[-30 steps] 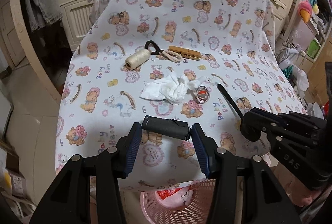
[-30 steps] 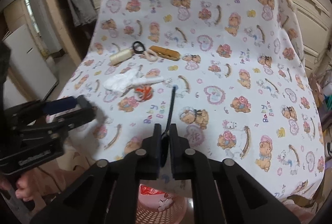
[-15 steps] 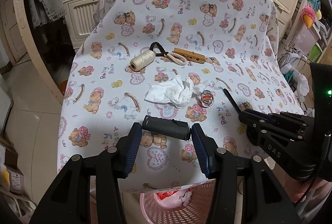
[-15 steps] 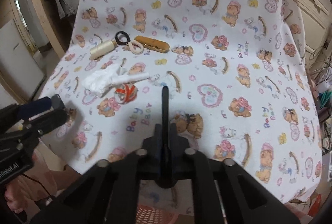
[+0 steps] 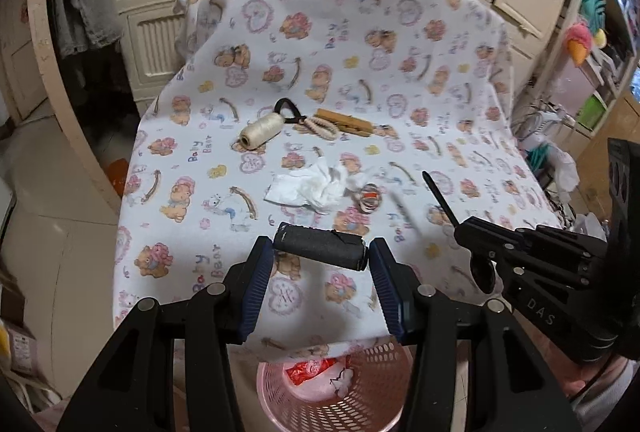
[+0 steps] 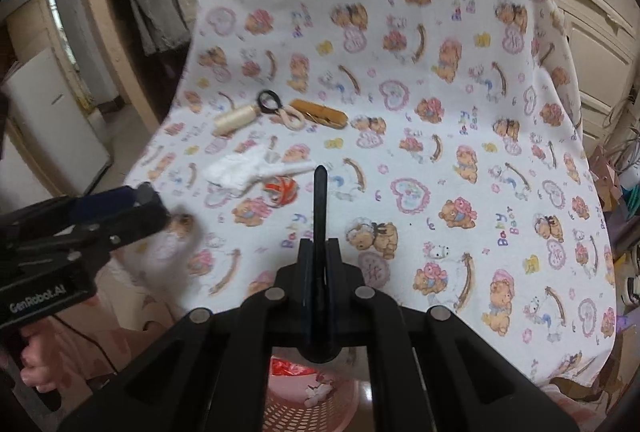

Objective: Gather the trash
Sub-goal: 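Carry the black cylinder and spoon over the pink wastebasket with both tools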

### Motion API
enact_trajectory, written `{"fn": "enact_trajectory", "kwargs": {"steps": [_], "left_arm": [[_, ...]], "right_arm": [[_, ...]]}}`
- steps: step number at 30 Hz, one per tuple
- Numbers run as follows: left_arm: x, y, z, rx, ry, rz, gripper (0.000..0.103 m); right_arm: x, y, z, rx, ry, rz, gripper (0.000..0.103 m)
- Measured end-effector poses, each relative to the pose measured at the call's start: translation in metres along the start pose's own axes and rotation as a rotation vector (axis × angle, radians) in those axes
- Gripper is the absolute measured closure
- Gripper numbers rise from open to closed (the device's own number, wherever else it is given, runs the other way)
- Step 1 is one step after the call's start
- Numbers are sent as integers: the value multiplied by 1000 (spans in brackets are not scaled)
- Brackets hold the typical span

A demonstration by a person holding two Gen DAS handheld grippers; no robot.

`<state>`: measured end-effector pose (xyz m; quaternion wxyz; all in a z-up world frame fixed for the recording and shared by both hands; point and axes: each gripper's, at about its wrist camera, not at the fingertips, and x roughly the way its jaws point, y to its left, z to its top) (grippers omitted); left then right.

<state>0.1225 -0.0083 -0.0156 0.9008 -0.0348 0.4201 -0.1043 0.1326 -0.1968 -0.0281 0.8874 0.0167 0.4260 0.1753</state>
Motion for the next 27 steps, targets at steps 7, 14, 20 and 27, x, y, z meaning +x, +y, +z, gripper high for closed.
{"fn": "enact_trajectory", "kwargs": {"steps": [7, 14, 20, 27], "left_arm": [[-28, 7, -10, -50, 22, 109, 55], [-57, 0, -33, -47, 35, 50, 55], [-39, -2, -72, -109, 77, 37, 55], [-13, 4, -84, -153, 201, -69, 55]], "right_arm": [[-43, 3, -10, 57, -44, 62, 98], [-98, 20, -47, 104, -100, 141, 98], [-93, 30, -71, 104, -50, 153, 98], [-57, 21, -85, 137, 60, 160, 98]]}}
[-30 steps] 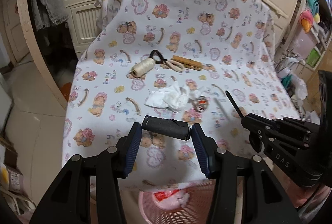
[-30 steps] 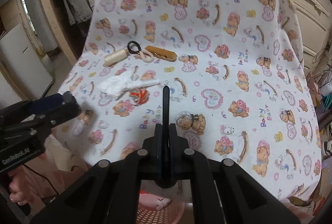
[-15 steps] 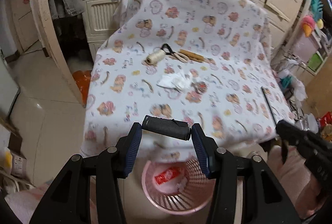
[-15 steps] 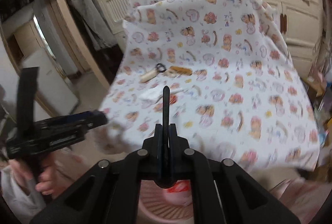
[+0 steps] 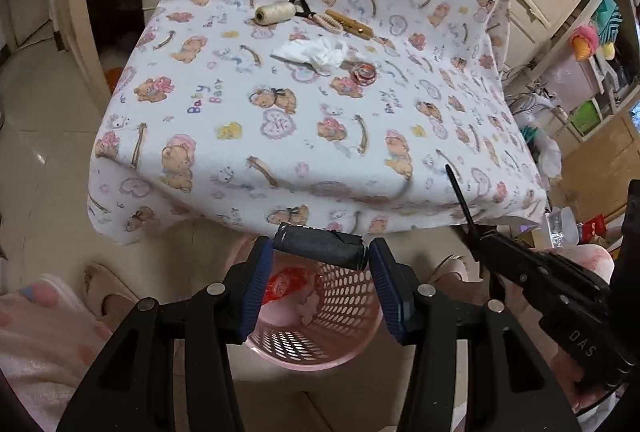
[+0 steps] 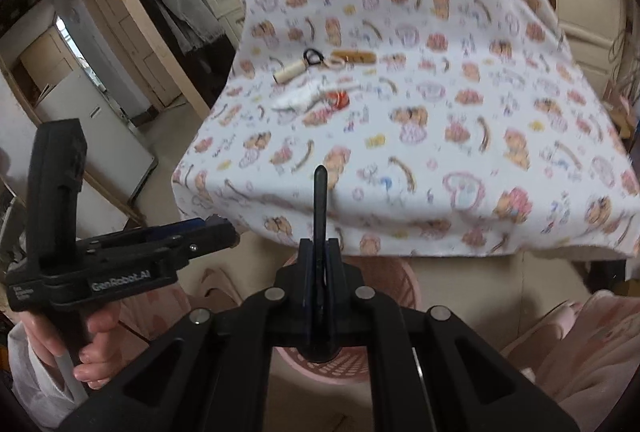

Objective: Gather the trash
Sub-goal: 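Carry the black cylinder and spoon over the pink wastebasket with both tools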

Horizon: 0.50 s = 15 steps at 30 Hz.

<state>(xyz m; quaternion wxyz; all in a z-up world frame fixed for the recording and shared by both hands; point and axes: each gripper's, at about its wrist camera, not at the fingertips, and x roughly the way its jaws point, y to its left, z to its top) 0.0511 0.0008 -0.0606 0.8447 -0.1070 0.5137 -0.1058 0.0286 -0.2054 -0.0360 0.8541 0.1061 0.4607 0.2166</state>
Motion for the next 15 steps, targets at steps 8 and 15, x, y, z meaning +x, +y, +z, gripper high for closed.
{"fn": "enact_trajectory", "kwargs": {"steps": [8, 15], "left_arm": [[32, 13, -7, -50, 146, -19, 55], [58, 13, -13, -49, 228, 5, 55]], "right_arm": [[20, 7, -7, -7, 64, 9, 98], [53, -3, -12, 49, 114, 16, 98]]}}
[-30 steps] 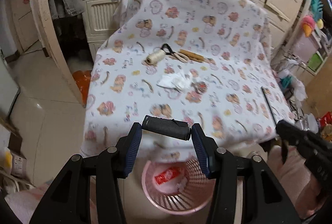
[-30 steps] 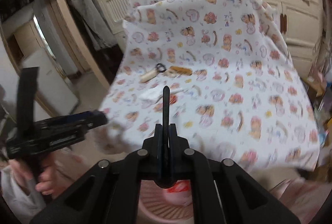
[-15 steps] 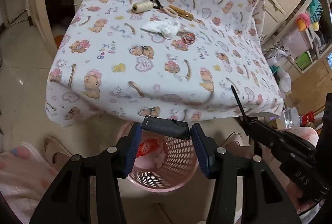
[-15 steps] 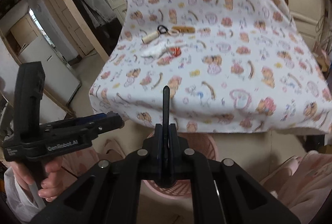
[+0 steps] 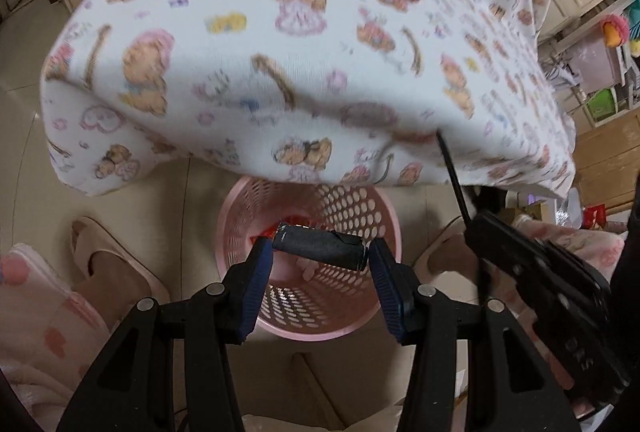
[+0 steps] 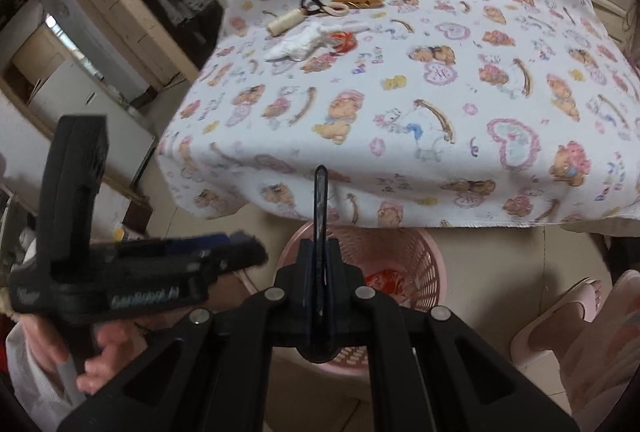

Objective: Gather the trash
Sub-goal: 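Carry the black cylinder and spoon over the pink wastebasket with both tools, then open both tools to drop the cylinder and spoon into the basket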

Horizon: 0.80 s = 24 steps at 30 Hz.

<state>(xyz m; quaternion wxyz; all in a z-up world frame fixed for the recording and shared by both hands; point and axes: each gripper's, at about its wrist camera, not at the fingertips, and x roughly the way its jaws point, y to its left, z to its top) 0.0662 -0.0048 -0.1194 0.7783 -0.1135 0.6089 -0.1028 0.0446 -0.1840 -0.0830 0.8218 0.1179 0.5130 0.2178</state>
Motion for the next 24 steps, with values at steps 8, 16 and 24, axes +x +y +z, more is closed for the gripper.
{"fn": "enact_trajectory", "kwargs": {"steps": [8, 16, 24], "left_arm": [[21, -2, -7, 22, 75, 21, 54], [32, 6, -7, -1, 110, 51, 40], [21, 9, -6, -16, 70, 81, 26]], "right_arm": [[52, -16, -4, 40, 111, -90, 98], [77, -41, -13, 81, 185, -169, 98], [72, -39, -13, 44, 169, -183, 98]]}}
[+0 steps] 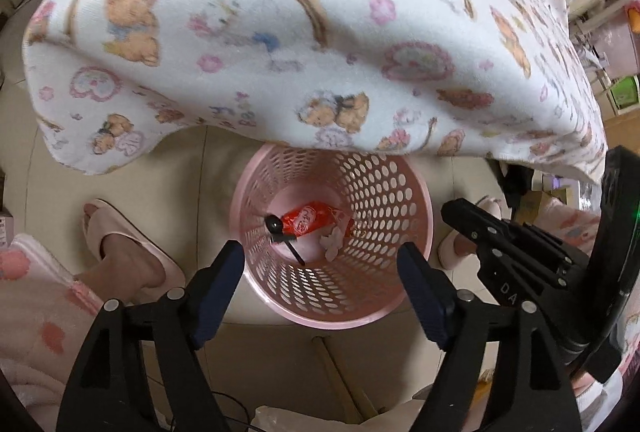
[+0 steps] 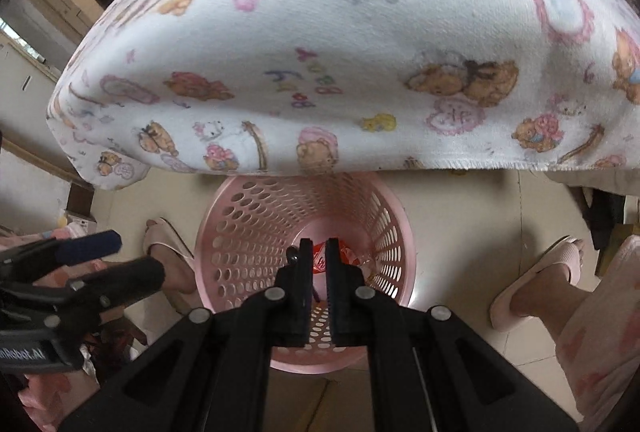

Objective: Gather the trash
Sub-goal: 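Open both tools to drop the cylinder and spoon into the basket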

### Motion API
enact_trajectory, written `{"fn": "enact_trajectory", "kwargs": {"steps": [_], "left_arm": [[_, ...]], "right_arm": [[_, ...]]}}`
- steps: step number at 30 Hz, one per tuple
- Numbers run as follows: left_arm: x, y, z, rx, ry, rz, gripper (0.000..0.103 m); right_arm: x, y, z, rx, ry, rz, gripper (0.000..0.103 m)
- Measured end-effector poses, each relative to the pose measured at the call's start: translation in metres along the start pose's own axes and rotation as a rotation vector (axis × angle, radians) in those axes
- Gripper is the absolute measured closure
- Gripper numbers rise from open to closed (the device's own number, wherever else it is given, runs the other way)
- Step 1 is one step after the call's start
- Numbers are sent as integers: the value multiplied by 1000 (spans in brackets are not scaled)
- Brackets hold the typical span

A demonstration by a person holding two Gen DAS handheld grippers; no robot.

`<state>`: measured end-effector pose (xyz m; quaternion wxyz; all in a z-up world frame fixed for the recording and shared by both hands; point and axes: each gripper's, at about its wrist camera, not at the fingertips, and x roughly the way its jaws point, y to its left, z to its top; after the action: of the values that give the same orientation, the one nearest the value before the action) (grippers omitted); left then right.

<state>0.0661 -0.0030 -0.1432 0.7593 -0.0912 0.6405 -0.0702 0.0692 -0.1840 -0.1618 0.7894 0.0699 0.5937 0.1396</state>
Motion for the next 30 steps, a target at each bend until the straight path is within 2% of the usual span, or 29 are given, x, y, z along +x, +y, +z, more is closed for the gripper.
{"fn": "enact_trajectory", "kwargs": {"steps": [3, 5, 7, 8, 11, 13, 15, 17, 21, 26, 27, 30], "left_arm": [[-10, 3, 1, -14, -37, 5, 23], [-20, 4, 2, -16, -81, 30, 23], [-31, 6, 3, -9, -133, 54, 21], [-37, 5, 4, -7, -162, 63, 20], [-63, 4, 2, 1, -316, 149, 17], [-82, -1, 0, 31, -432, 203, 12], [-99, -3, -3, 42, -523, 202, 6], [-110, -3, -5, 44, -578, 176, 3], [-127, -8, -12, 65, -651, 176, 1], [-135, -14, -17, 80, -706, 203, 1], [-137, -14, -19, 79, -713, 205, 1], [-143, -11, -20, 71, -733, 191, 1]], "right_arm": [[-3, 3, 1, -5, -12, 5, 96], [-9, 4, 2, -7, -31, 7, 91], [-16, 6, 3, -14, -58, 1, 82], [-21, 7, 3, -12, -70, 10, 81], [-37, 7, 5, 12, -106, 45, 75], [-54, 15, 5, -21, -166, 19, 63], [-70, 22, 5, -64, -224, 3, 56], [-84, 26, 4, -83, -271, 16, 51], [-105, 29, 4, -100, -340, 8, 42], [-117, 24, 6, -103, -401, -18, 29], [-121, 23, 3, -100, -406, -18, 24], [-127, 21, 5, -78, -434, -28, 18]]}}
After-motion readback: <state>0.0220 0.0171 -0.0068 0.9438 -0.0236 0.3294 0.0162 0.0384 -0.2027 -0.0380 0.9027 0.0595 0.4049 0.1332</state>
